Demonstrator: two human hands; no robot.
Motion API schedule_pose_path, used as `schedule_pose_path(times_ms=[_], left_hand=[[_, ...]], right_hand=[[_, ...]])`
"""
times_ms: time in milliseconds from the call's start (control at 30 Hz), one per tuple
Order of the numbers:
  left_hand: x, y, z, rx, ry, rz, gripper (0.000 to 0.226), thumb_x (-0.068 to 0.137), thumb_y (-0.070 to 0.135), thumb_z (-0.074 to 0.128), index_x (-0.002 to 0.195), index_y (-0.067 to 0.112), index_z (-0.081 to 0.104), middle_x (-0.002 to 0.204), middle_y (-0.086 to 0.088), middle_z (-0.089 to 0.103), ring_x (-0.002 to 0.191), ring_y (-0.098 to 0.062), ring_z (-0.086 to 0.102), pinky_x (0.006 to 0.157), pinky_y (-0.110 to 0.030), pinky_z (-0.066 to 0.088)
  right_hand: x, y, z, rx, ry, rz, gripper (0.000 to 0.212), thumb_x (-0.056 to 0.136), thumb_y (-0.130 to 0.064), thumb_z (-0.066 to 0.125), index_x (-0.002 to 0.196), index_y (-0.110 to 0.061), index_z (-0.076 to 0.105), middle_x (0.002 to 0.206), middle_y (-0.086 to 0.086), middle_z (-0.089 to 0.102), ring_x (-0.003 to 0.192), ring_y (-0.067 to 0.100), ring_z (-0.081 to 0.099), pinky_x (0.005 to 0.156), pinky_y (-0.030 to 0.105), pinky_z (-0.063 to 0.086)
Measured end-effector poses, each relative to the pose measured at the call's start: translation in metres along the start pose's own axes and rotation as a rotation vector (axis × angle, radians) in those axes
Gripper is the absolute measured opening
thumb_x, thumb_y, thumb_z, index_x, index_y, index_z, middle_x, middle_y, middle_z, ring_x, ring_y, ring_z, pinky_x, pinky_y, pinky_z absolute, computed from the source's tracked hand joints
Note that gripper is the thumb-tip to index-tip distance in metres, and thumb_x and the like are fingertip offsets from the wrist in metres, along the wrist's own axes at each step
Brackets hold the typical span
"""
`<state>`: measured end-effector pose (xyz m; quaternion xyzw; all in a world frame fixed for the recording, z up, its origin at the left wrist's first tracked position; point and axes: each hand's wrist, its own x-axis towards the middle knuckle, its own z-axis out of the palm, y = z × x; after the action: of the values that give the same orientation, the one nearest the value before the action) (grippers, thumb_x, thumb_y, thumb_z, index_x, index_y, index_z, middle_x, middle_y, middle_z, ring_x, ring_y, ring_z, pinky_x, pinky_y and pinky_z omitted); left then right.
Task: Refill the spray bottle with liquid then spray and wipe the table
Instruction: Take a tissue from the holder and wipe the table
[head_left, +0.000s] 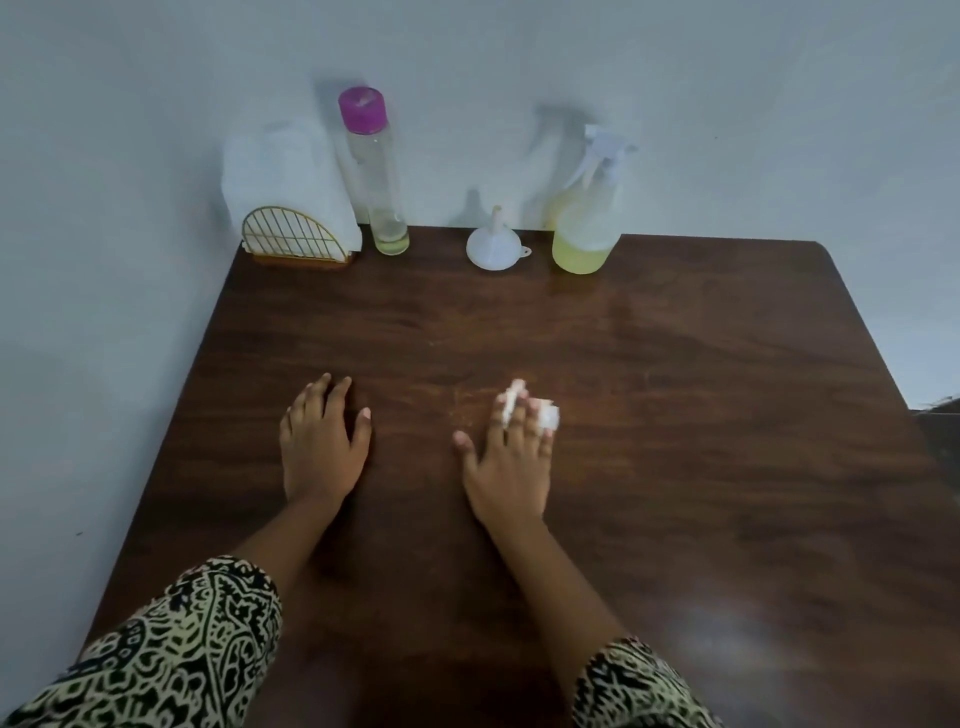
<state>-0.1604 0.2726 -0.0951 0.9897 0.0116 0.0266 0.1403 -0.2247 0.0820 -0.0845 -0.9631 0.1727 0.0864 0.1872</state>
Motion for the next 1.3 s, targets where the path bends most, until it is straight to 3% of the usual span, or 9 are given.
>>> schedule_pose_path(times_ms=[200,300,433,567,767,867,1000,1200,1300], left_hand=[[0.000,0.000,-0.001,-0.024,-0.003,-0.011,0.046,0.095,0.033,0.053,0.138,0.015,0.049,0.148,-0.011,0.042,0.139,-0.030,0.033,0.112,-0.049,0.027],[0.000,0.000,-0.001,-0.025,0.002,-0.004,0.046,0.094,0.032,0.054,0.137,0.015,0.051,0.147,-0.012,0.043,0.138,-0.031,0.035,0.111,-0.050,0.028],[0.001,0.000,0.000,-0.015,0.004,-0.011,0.046,0.093,0.033,0.054,0.135,0.015,0.052,0.146,-0.012,0.045,0.136,-0.031,0.037,0.110,-0.050,0.030],[0.001,0.000,-0.001,-0.016,0.008,-0.012,0.046,0.093,0.033,0.054,0.135,0.015,0.052,0.145,-0.011,0.046,0.136,-0.031,0.037,0.110,-0.051,0.030],[0.002,0.002,-0.005,0.017,0.013,-0.175,0.053,0.096,0.036,0.047,0.144,0.015,0.040,0.152,-0.008,0.038,0.143,-0.025,0.027,0.114,-0.054,0.016],[0.004,0.002,-0.005,0.020,-0.012,-0.267,0.058,0.097,0.037,0.041,0.149,0.012,0.031,0.156,-0.008,0.030,0.146,-0.025,0.019,0.115,-0.056,0.010],[0.006,0.004,-0.002,0.047,-0.049,-0.257,0.059,0.099,0.036,0.036,0.151,0.011,0.024,0.159,-0.008,0.022,0.148,-0.025,0.013,0.116,-0.056,0.009],[0.007,0.002,0.000,0.063,-0.053,-0.240,0.059,0.099,0.036,0.035,0.151,0.010,0.023,0.160,-0.009,0.020,0.148,-0.026,0.012,0.115,-0.056,0.010],[0.008,0.002,0.000,0.065,-0.065,-0.245,0.059,0.099,0.036,0.034,0.151,0.010,0.023,0.160,-0.008,0.020,0.148,-0.026,0.011,0.115,-0.056,0.009]], right_hand=[[0.011,-0.015,-0.002,-0.102,-0.086,-0.258,0.081,0.087,-0.068,0.007,0.152,-0.020,-0.001,0.161,0.001,0.001,0.147,0.014,-0.008,0.117,0.042,-0.006],[0.020,0.039,-0.016,-0.108,0.043,-0.091,0.076,0.092,-0.063,0.021,0.153,-0.020,0.004,0.160,0.001,0.012,0.148,0.015,0.002,0.117,0.046,0.003],[0.022,0.074,-0.034,-0.028,0.032,0.190,0.076,0.094,-0.061,0.019,0.152,-0.018,-0.007,0.161,0.006,0.000,0.148,0.020,-0.005,0.119,0.046,-0.001],[0.027,0.008,-0.012,0.019,0.060,0.018,0.084,0.092,-0.063,0.020,0.151,-0.009,-0.007,0.160,0.006,-0.007,0.148,0.022,-0.007,0.119,0.041,-0.002],[0.032,-0.053,0.005,-0.097,-0.102,-0.294,0.077,0.095,-0.062,0.016,0.151,-0.016,-0.007,0.160,0.001,-0.007,0.147,0.015,-0.012,0.116,0.038,-0.010],[0.047,-0.019,-0.004,-0.140,0.026,-0.179,0.078,0.094,-0.063,0.017,0.152,-0.015,-0.005,0.161,0.002,-0.002,0.148,0.016,-0.004,0.118,0.040,-0.003],[0.068,-0.032,-0.008,-0.019,-0.001,0.050,0.083,0.093,-0.064,0.016,0.151,-0.009,-0.006,0.160,0.007,-0.005,0.148,0.020,-0.007,0.118,0.041,-0.005],[0.082,-0.117,0.015,-0.017,-0.156,-0.353,0.072,0.096,-0.058,0.017,0.152,-0.016,-0.001,0.161,0.000,-0.003,0.147,0.014,-0.008,0.116,0.041,-0.012],[0.093,-0.098,0.007,-0.112,-0.099,-0.346,0.071,0.096,-0.060,0.017,0.153,-0.020,0.003,0.161,-0.003,0.000,0.148,0.013,-0.004,0.116,0.041,-0.012]])
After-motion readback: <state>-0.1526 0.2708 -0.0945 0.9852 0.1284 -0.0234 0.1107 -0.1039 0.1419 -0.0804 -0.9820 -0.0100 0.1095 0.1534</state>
